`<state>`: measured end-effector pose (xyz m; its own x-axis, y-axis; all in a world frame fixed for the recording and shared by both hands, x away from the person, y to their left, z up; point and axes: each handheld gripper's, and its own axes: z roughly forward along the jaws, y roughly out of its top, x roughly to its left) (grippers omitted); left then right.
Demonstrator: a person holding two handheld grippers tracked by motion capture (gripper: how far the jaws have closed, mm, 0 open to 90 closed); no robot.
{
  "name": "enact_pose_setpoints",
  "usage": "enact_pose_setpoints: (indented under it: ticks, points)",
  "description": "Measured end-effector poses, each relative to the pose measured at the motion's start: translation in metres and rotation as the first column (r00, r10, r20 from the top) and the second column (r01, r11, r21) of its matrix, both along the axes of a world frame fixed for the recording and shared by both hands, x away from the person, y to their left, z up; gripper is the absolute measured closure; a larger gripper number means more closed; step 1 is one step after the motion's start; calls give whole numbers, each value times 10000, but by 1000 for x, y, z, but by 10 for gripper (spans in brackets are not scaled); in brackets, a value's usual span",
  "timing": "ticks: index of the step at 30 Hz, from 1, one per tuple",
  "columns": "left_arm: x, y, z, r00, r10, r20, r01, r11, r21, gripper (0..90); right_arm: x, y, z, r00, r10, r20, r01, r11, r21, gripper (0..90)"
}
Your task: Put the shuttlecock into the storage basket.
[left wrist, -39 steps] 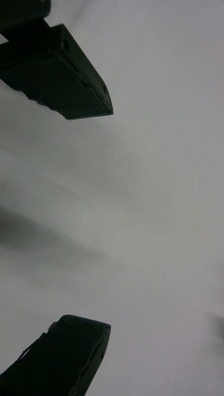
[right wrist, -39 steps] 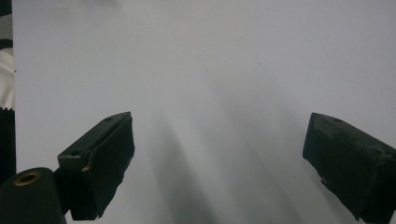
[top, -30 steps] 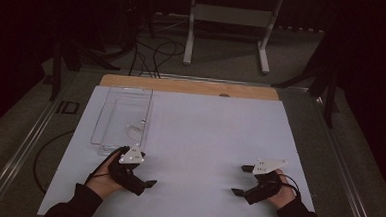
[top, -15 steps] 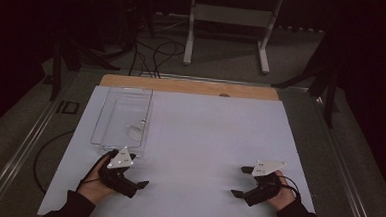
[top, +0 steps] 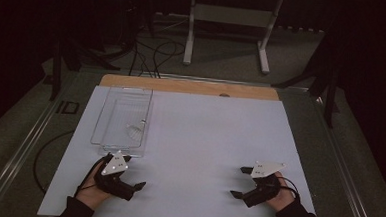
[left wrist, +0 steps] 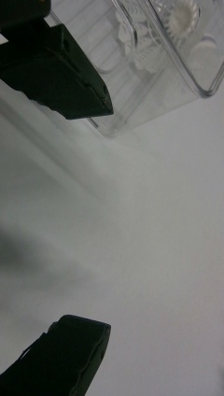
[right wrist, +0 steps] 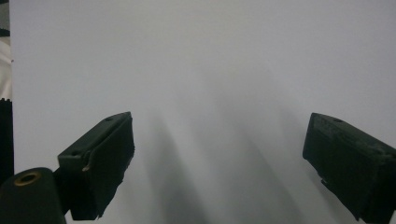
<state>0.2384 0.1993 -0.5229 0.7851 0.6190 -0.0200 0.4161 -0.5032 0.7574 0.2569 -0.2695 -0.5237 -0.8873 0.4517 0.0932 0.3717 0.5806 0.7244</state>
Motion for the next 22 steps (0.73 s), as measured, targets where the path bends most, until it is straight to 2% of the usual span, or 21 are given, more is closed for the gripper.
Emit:
enact_pose_setpoints:
  ticks: [2, 5, 8, 18, 22]
  points:
    - [-1, 1, 0, 9995, 220, 231, -220, 9998, -34, 2, 0, 0, -1, 10000, -6, -43, 6, 10000, -41, 90]
    - [-2, 1, 0, 9974, 670, 271, -669, 9977, -63, 2, 0, 1, -2, 10000, 28, -55, -28, 10000, -77, 90]
    - [-2, 0, -3, 9969, 753, 221, -754, 9972, 22, 2, 1, 1, -2, 10000, 48, -23, -48, 10000, -56, 90]
    - [-4, -4, -3, 9973, 714, 151, -711, 9972, -214, 2, 1, 1, -2, 10000, 16, -51, -17, 10000, -10, 90]
    - [-5, -6, -4, 9979, 634, 148, -632, 9979, -148, 1, 0, 1, -1, 10000, -6, -15, 6, 10000, -39, 90]
